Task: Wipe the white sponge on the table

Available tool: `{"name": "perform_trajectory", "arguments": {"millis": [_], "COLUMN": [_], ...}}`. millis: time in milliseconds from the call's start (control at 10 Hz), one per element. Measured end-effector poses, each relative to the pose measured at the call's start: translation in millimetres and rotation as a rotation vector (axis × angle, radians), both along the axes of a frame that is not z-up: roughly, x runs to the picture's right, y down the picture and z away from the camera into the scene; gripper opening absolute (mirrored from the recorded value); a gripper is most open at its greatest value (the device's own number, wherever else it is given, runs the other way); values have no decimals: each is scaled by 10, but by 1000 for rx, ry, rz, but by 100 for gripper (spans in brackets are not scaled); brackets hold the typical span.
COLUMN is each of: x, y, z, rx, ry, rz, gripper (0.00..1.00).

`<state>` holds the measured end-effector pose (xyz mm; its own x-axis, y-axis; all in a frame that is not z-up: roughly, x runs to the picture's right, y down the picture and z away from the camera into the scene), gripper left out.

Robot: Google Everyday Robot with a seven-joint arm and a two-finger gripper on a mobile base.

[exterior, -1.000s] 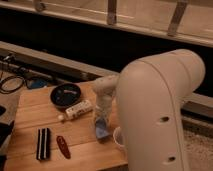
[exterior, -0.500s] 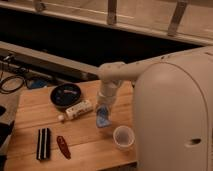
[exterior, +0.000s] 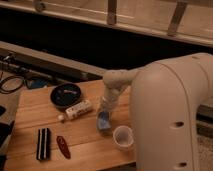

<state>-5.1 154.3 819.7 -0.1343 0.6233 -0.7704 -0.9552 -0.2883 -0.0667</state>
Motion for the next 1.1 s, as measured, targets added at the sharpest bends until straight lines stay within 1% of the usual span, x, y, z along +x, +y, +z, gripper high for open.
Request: {"name": "perform_trajectory", "arguments": {"millis": [200, 300, 400, 500, 600, 800, 900, 1100], "x": [67, 125, 170, 217, 283, 341, 362, 428], "y": [133, 146, 110, 73, 9, -87, -123, -177], "z": [301, 404, 451, 467, 451, 440, 455, 564], "rx": [-10, -15, -14, -6, 8, 22, 19, 7], "ry": [13, 27, 39, 50, 67, 87, 94, 100], "rz": [59, 90, 117, 125, 128, 135, 136, 144], "gripper": [0, 0, 0, 0, 0, 0, 0, 0]}}
